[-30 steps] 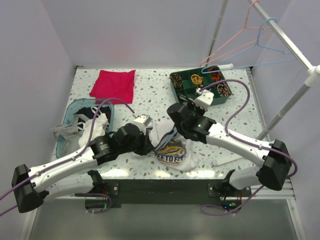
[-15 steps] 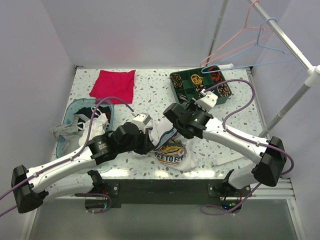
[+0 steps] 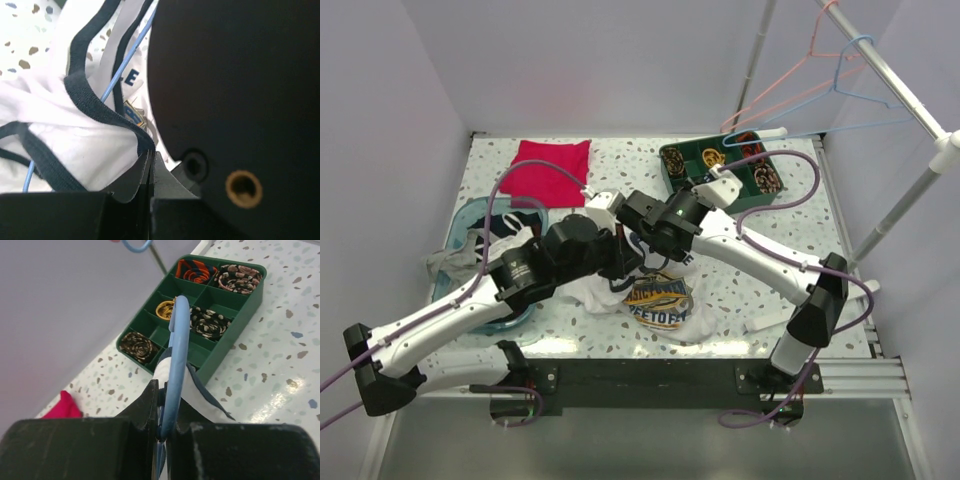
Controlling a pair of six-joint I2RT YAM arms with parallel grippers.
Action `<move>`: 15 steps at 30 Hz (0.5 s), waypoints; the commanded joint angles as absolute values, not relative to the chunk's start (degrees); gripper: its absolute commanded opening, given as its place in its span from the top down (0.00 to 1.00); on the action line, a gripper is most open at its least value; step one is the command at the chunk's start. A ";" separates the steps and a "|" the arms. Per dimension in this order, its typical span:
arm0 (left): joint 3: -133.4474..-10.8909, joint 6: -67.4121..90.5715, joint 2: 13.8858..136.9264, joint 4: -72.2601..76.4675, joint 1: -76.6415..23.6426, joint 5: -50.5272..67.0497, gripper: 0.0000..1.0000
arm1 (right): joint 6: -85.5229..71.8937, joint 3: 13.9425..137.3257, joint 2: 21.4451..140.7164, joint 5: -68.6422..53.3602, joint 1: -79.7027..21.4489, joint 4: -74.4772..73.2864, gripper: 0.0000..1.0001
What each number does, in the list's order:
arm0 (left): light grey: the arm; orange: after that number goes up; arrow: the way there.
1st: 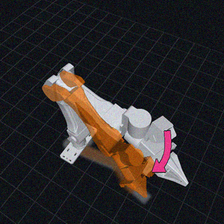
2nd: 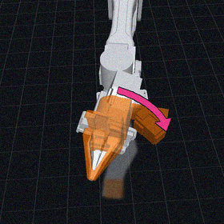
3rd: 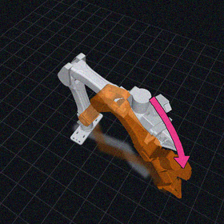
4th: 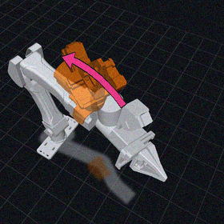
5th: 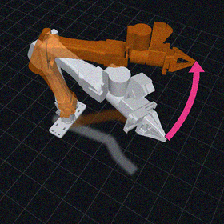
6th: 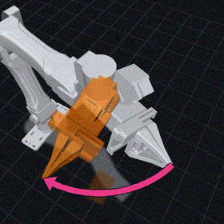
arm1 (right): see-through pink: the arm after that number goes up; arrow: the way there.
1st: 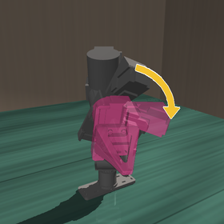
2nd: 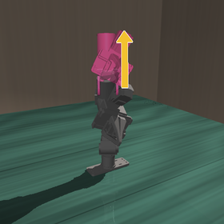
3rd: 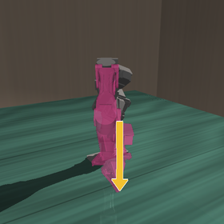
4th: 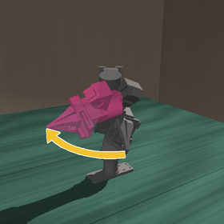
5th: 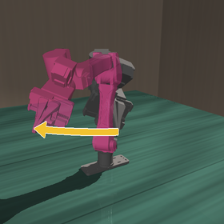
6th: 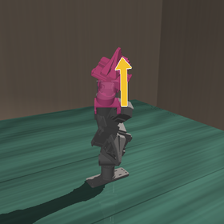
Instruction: Place the tank top on the hanger
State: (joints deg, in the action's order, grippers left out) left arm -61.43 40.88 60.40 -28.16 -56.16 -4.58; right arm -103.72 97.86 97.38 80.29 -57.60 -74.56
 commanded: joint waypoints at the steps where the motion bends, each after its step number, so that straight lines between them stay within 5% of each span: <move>1: -67.50 38.41 63.81 -21.28 -56.43 -7.37 1.00 | -112.50 101.42 97.12 93.08 -60.91 -90.79 1.00; 15: -63.29 34.72 59.95 -9.41 -56.34 -20.39 1.00 | -105.21 102.57 95.28 88.42 -62.14 -90.26 1.00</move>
